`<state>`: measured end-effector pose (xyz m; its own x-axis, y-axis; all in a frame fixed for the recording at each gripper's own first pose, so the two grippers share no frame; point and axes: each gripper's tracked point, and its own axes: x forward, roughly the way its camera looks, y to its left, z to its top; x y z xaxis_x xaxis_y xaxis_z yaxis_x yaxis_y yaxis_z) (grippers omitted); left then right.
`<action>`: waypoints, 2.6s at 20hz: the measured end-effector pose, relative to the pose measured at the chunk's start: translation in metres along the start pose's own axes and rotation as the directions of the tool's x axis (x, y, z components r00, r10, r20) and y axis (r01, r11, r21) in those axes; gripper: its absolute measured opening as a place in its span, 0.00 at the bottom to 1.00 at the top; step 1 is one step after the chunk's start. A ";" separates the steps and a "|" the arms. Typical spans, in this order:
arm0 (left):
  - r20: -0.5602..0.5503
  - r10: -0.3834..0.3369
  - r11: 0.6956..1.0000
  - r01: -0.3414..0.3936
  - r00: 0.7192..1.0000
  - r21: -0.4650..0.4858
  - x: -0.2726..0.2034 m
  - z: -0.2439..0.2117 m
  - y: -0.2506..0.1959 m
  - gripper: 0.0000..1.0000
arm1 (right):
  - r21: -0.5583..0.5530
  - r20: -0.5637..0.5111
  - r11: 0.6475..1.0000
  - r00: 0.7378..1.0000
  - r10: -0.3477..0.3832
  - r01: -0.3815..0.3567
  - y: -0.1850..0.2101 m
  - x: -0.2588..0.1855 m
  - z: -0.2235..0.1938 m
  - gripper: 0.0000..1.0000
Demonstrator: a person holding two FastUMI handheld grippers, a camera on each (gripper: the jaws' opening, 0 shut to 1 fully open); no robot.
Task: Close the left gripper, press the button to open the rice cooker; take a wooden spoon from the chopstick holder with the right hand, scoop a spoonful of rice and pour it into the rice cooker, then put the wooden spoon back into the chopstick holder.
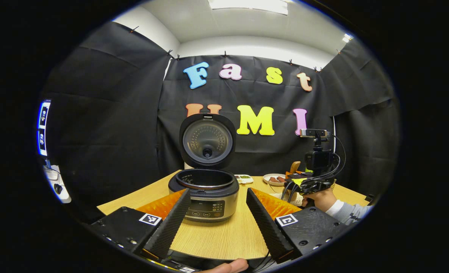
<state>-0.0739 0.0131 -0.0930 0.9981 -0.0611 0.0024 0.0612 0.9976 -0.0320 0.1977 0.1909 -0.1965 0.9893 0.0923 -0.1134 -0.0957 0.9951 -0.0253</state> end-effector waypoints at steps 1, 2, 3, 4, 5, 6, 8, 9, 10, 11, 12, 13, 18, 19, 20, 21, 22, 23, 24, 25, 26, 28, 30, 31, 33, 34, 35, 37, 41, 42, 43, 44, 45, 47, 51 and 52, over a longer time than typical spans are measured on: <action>-0.004 0.002 1.000 -0.002 1.000 -0.003 0.000 -0.001 0.002 0.94 | 0.034 -0.011 0.999 1.000 0.010 -0.009 0.001 0.000 0.000 0.16; -0.007 0.002 1.000 -0.002 1.000 -0.005 0.000 -0.001 0.004 0.94 | 0.089 -0.027 0.996 0.999 0.029 -0.026 0.002 0.000 -0.001 0.16; -0.010 0.004 1.000 -0.004 1.000 -0.008 -0.001 -0.002 0.004 0.94 | 0.148 -0.041 0.988 0.998 0.046 -0.040 0.002 0.000 -0.002 0.16; -0.011 0.005 1.000 -0.005 1.000 -0.010 -0.001 -0.002 0.005 0.94 | 0.212 -0.058 0.976 0.996 0.065 -0.052 0.002 0.000 -0.002 0.16; -0.013 0.005 1.000 -0.005 1.000 -0.012 -0.001 -0.003 0.005 0.94 | 0.270 -0.074 0.961 0.994 0.081 -0.058 0.000 0.002 -0.003 0.16; -0.015 0.004 1.000 -0.005 1.000 -0.013 -0.001 -0.003 0.006 0.94 | 0.322 -0.090 0.945 0.992 0.091 -0.057 -0.004 0.004 -0.003 0.16; -0.018 0.003 1.000 -0.003 1.000 -0.016 -0.001 -0.004 0.005 0.94 | 0.421 -0.115 0.906 0.988 0.107 -0.050 -0.013 0.008 -0.004 0.16; -0.019 0.001 1.000 -0.001 1.000 -0.017 -0.001 -0.004 0.003 0.94 | 0.470 -0.126 0.882 0.985 0.116 -0.044 -0.019 0.010 -0.005 0.16; -0.022 -0.001 1.000 0.001 1.000 -0.017 -0.001 -0.004 0.002 0.94 | 0.520 -0.139 0.853 0.982 0.129 -0.039 -0.022 0.013 -0.006 0.16; -0.025 -0.002 1.000 0.002 1.000 -0.016 -0.001 -0.004 0.002 0.94 | 0.568 -0.148 0.822 0.979 0.143 -0.034 -0.026 0.015 -0.008 0.16; -0.028 -0.002 1.000 0.002 1.000 -0.015 0.000 -0.005 0.000 0.94 | 0.609 -0.157 0.793 0.976 0.154 -0.027 -0.029 0.017 -0.009 0.16; -0.028 -0.003 1.000 0.002 1.000 -0.014 -0.001 -0.005 -0.001 0.94 | 0.643 -0.166 0.766 0.972 0.164 -0.020 -0.033 0.017 -0.012 0.16; -0.035 0.007 1.000 -0.006 0.999 0.010 -0.001 -0.003 -0.001 0.94 | 0.786 -0.170 0.619 0.967 0.188 0.018 -0.055 0.018 -0.022 0.16; -0.037 0.009 1.000 -0.009 0.999 0.013 -0.002 -0.003 0.001 0.94 | 0.812 -0.160 0.583 0.969 0.188 0.021 -0.059 0.017 -0.020 0.16; -0.039 0.011 1.000 -0.010 0.999 0.016 -0.003 -0.003 0.001 0.94 | 0.838 -0.146 0.546 0.971 0.189 0.019 -0.063 0.016 -0.016 0.16; -0.041 0.013 1.000 -0.012 0.999 0.018 -0.004 -0.003 0.002 0.94 | 0.860 -0.130 0.510 0.973 0.192 0.014 -0.066 0.014 -0.011 0.16; -0.043 0.016 1.000 -0.015 0.999 0.019 -0.004 -0.004 0.003 0.94 | 0.879 -0.120 0.476 0.974 0.193 0.014 -0.070 0.012 -0.008 0.16; -0.045 0.017 1.000 -0.016 0.999 0.020 -0.005 -0.004 0.004 0.94 | 0.894 -0.112 0.448 0.976 0.187 0.017 -0.076 0.010 -0.007 0.16; -0.048 0.017 1.000 -0.016 0.999 0.021 -0.005 -0.003 0.004 0.94 | 0.907 -0.100 0.421 0.980 0.173 0.019 -0.084 0.008 -0.003 0.16; -0.051 0.018 1.000 -0.017 0.999 0.022 -0.006 -0.004 0.005 0.94 | 0.917 -0.087 0.398 0.984 0.155 0.018 -0.092 0.005 0.001 0.16; -0.051 0.018 1.000 -0.017 0.999 0.022 -0.007 -0.003 0.005 0.94 | 0.929 -0.068 0.371 0.988 0.140 0.012 -0.100 0.003 0.007 0.16; -0.052 0.015 1.000 -0.014 0.999 0.022 -0.010 -0.002 0.005 0.94 | 0.953 -0.035 0.304 0.992 0.125 -0.004 -0.114 -0.004 0.016 0.16; -0.056 0.012 1.000 -0.011 0.998 0.026 -0.013 -0.004 0.005 0.94 | 0.972 -0.001 0.233 0.990 0.138 -0.031 -0.116 -0.013 0.027 0.16; -0.059 0.009 1.000 -0.007 0.998 0.029 -0.013 -0.005 0.005 0.94 | 0.977 0.022 0.204 0.988 0.155 -0.054 -0.110 -0.017 0.035 0.16; -0.066 0.006 0.999 -0.004 0.998 0.036 -0.016 -0.008 0.005 0.94 | 0.987 0.061 0.137 0.979 0.195 -0.088 -0.099 -0.025 0.047 0.16; -0.069 0.008 0.999 -0.005 0.998 0.040 -0.017 -0.009 0.006 0.94 | 0.989 0.071 0.112 0.974 0.216 -0.097 -0.090 -0.028 0.053 0.16; -0.072 0.007 0.999 -0.004 0.997 0.043 -0.019 -0.009 0.008 0.94 | 0.990 0.085 0.090 0.967 0.240 -0.110 -0.083 -0.031 0.057 0.16; -0.076 -0.007 0.999 0.010 0.997 0.042 -0.022 -0.009 0.008 0.94 | 0.989 0.106 0.074 0.957 0.269 -0.131 -0.062 -0.039 0.069 0.16; -0.089 0.003 0.999 0.001 0.996 0.048 -0.028 -0.011 0.023 0.94 | 0.978 0.138 0.109 0.948 0.286 -0.175 -0.020 -0.046 0.096 0.15; -0.089 0.009 0.999 -0.005 0.996 0.048 -0.030 -0.011 0.027 0.95 | 0.976 0.138 0.122 0.947 0.289 -0.180 -0.008 -0.046 0.100 0.15; -0.088 0.013 0.999 -0.009 0.996 0.045 -0.033 -0.011 0.033 0.95 | 0.973 0.138 0.139 0.945 0.295 -0.186 0.009 -0.044 0.105 0.15; -0.085 0.015 0.999 -0.011 0.996 0.041 -0.035 -0.011 0.037 0.95 | 0.968 0.140 0.158 0.943 0.301 -0.194 0.025 -0.042 0.111 0.16; -0.083 0.018 0.999 -0.014 0.996 0.038 -0.038 -0.010 0.041 0.95 | 0.964 0.139 0.177 0.942 0.307 -0.200 0.041 -0.043 0.114 0.15; -0.078 0.033 0.999 -0.031 0.996 0.028 -0.042 -0.011 0.052 0.94 | 0.950 0.127 0.232 0.937 0.327 -0.210 0.075 -0.042 0.119 0.14; -0.067 0.054 0.999 -0.054 0.996 0.002 -0.051 -0.007 0.072 0.95 | 0.898 0.116 0.360 0.926 0.359 -0.253 0.132 -0.037 0.130 0.15; -0.065 0.061 0.998 -0.061 0.996 -0.003 -0.053 -0.007 0.077 0.94 | 0.878 0.114 0.399 0.926 0.360 -0.263 0.142 -0.036 0.133 0.16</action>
<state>-0.1222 0.0927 -0.1028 0.9979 -0.0026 -0.0641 0.0004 0.9994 -0.0351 0.1628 0.3339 -0.0638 0.8944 0.4473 -0.0005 -0.2016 0.4040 0.8923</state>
